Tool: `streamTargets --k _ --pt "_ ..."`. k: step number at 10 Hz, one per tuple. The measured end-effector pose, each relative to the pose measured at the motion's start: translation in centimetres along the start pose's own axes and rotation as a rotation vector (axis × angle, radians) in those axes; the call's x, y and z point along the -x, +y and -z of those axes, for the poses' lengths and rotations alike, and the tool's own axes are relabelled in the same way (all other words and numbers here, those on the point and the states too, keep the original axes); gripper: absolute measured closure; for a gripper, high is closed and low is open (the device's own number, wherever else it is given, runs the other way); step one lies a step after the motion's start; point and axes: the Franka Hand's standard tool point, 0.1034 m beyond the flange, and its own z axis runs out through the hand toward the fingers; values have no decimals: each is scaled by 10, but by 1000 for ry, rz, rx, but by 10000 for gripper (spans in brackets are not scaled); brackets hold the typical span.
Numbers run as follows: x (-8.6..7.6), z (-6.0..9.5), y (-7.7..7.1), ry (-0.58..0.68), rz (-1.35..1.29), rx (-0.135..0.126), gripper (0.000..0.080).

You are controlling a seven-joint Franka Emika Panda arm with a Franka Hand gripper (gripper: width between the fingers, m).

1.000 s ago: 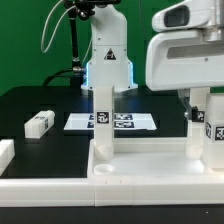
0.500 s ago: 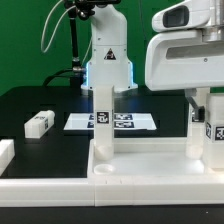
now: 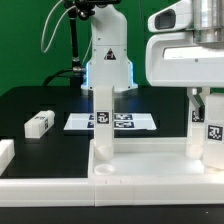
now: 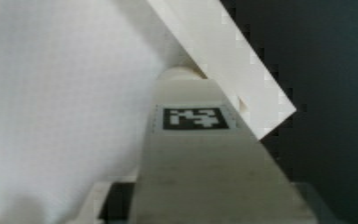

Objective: Assemble desk

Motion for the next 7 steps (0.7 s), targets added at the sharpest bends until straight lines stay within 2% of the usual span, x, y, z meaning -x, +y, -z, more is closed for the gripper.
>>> streamTargets --k 2,3,5,6,7 --pt "1 -2 -1 -24 -408 -15 508" --pt "3 -2 0 -28 -569 -31 508" --pt "4 -2 0 -26 -578 -34 507" --pt "6 -2 0 -29 -465 -19 507" --pt "6 1 -2 -38 -296 -9 341"
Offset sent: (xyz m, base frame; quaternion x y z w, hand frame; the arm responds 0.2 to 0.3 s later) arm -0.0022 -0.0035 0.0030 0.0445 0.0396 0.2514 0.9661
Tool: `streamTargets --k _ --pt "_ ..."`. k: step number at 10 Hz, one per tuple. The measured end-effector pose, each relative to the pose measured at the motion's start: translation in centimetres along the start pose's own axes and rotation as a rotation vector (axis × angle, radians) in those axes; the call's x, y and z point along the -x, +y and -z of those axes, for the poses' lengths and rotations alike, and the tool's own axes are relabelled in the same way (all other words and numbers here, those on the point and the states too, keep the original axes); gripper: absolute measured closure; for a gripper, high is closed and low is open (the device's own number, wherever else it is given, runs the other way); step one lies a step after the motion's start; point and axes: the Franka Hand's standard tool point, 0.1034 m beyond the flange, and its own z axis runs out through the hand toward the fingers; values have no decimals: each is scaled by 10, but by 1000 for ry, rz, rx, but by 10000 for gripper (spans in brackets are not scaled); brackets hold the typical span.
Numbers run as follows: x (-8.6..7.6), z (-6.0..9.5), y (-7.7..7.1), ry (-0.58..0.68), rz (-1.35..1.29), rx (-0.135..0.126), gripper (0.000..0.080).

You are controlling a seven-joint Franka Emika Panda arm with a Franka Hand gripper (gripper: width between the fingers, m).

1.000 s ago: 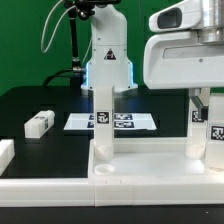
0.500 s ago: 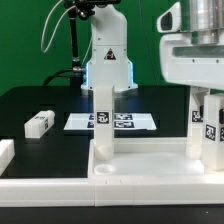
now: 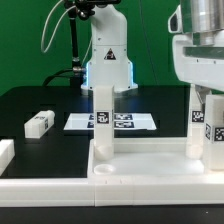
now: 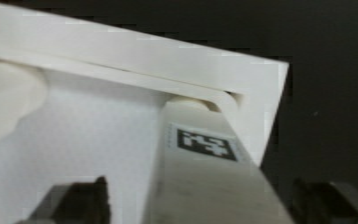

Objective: Assemble desk

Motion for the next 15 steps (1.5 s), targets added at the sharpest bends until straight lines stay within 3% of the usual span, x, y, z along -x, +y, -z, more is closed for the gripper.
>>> streamTargets --k 1,2,7,8,9,10,12,14,15 --pt "-3 2 -2 2 141 -8 196" --pt "-1 3 -3 0 333 -10 164" --pt "-3 2 -2 11 718 1 151" --pt "-2 4 -3 38 941 28 151" --pt "8 0 -4 42 1151 48 151" --pt "4 1 -4 44 1126 48 151" --pt "4 0 -4 45 1099 49 178" --pt "2 0 -3 48 980 49 509" --pt "0 0 -2 50 907 48 509"
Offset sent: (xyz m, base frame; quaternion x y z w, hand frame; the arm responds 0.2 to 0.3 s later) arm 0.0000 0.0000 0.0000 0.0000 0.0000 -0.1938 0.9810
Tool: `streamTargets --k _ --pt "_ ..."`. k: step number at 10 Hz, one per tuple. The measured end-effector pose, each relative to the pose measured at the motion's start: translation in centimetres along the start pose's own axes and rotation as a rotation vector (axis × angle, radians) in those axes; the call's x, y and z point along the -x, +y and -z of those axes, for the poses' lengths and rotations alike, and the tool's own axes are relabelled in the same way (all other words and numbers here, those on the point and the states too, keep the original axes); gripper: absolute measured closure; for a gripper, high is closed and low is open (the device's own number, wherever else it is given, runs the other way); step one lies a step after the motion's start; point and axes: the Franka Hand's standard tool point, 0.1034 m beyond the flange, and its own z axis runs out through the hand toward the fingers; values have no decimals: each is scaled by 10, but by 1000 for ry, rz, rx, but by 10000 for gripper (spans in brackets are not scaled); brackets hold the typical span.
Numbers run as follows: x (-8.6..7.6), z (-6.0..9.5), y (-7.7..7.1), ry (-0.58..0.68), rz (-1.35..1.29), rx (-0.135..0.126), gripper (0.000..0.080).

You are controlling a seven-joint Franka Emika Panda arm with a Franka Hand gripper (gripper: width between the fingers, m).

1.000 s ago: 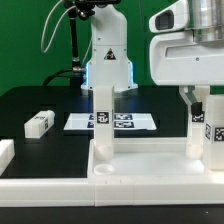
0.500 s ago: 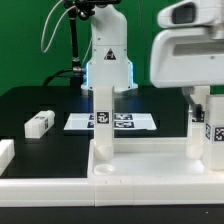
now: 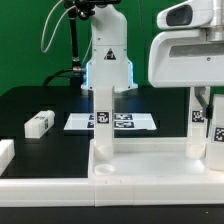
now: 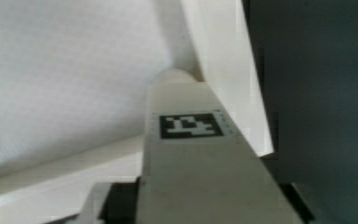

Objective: Assemble desk

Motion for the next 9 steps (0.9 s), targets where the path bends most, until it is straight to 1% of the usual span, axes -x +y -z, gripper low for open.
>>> streamTargets --k 2,3,4,6,7,9 --pt "0 0 1 -1 -183 0 509" --pt "3 -1 -1 -29 -341 19 509" --pt "2 -1 -1 -43 -553 12 509" --pt "-2 -2 0 -79 -1091 -34 509" --pt "0 -2 1 -73 -1169 -44 509" --pt "0 -3 1 -70 -1172 -46 509"
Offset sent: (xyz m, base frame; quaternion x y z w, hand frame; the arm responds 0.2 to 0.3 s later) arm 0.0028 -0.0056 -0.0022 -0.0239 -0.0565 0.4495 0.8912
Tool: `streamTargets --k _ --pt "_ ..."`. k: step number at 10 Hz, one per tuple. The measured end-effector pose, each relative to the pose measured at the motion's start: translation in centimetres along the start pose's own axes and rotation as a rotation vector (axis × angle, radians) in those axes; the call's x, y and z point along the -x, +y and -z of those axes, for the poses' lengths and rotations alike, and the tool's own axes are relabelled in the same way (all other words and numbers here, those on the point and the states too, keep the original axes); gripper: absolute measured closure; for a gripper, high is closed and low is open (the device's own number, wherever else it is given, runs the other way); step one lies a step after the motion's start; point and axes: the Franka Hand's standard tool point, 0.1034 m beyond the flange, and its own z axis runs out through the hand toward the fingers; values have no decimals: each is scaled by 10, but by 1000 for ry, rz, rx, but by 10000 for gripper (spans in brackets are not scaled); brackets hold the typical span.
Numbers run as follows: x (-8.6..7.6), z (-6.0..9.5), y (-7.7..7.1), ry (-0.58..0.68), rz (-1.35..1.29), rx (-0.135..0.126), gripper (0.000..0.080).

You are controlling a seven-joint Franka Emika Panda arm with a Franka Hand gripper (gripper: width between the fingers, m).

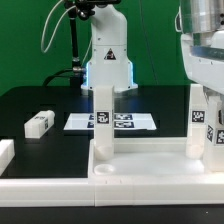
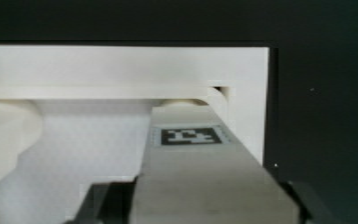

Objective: Assemble desk

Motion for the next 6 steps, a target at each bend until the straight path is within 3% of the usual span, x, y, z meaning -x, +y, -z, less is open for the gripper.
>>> streamTargets --k 1,2,3,4,6 --pt "1 0 0 2 80 0 428" --pt "4 1 -1 1 239 -5 247" --pt "7 1 -3 3 407 -19 247" --pt "12 0 -4 6 563 -30 170" --pt "14 -2 -2 9 685 -29 155"
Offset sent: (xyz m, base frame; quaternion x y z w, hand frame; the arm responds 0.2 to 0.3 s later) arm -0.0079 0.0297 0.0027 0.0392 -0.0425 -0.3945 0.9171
